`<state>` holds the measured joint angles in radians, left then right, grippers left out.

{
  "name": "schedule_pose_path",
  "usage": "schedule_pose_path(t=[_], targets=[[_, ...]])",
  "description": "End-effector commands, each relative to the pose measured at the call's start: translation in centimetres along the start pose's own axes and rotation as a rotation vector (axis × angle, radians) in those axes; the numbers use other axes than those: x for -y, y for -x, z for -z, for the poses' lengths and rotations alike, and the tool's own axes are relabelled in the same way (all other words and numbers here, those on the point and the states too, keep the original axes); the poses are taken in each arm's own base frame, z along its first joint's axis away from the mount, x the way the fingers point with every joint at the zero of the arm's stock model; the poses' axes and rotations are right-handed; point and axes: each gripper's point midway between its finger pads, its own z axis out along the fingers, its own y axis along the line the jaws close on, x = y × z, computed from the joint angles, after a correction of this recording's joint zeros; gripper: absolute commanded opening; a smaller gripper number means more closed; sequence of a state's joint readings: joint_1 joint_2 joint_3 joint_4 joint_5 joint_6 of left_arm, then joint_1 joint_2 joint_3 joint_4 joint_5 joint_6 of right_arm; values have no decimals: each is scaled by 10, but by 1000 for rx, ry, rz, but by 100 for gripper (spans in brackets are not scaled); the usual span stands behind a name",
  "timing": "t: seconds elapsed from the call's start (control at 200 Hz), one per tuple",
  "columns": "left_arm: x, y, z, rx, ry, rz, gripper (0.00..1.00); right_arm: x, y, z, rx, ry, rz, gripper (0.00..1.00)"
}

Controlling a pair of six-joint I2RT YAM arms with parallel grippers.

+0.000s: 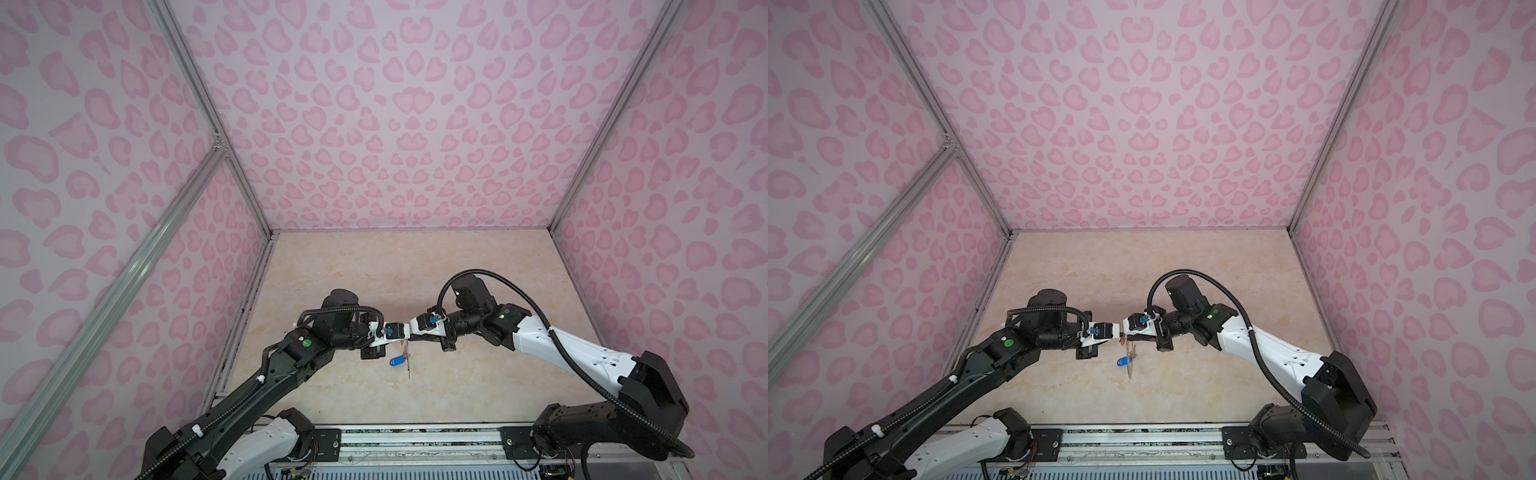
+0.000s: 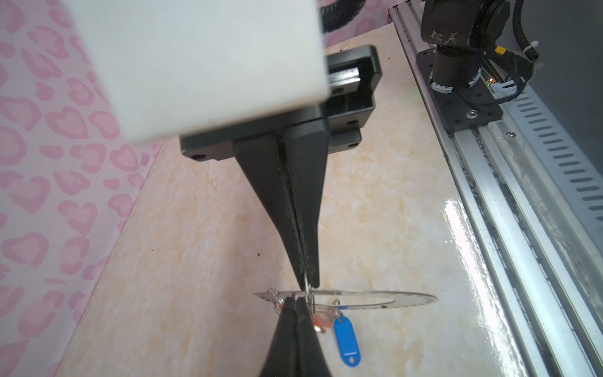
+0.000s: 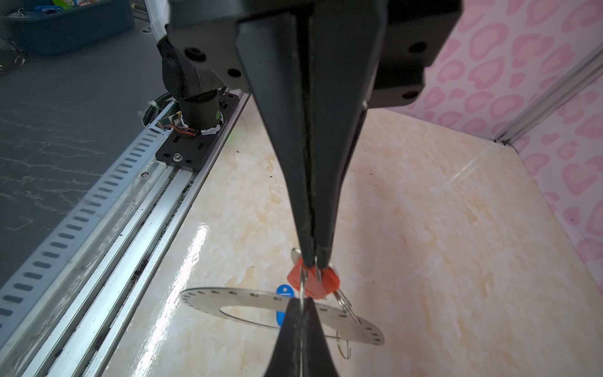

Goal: Put the keys on the keyring

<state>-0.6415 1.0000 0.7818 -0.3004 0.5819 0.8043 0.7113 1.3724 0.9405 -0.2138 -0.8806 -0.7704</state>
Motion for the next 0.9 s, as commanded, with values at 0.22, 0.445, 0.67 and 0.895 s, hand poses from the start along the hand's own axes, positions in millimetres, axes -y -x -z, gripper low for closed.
schedule_pose_path(t=[0.22, 0.445, 0.67, 0.895], targets=[[5, 8, 1, 35, -32, -31, 3, 1, 5, 1, 19, 22, -22, 0], [9, 5, 1, 22, -40, -43, 3, 2, 9, 5, 50, 24, -58, 0], [9, 4, 0, 13, -34, -60, 3, 7, 13, 10, 90, 27, -111, 0], [7, 1, 0, 5, -19, -69, 3, 12, 16, 11, 125, 12, -123, 0]])
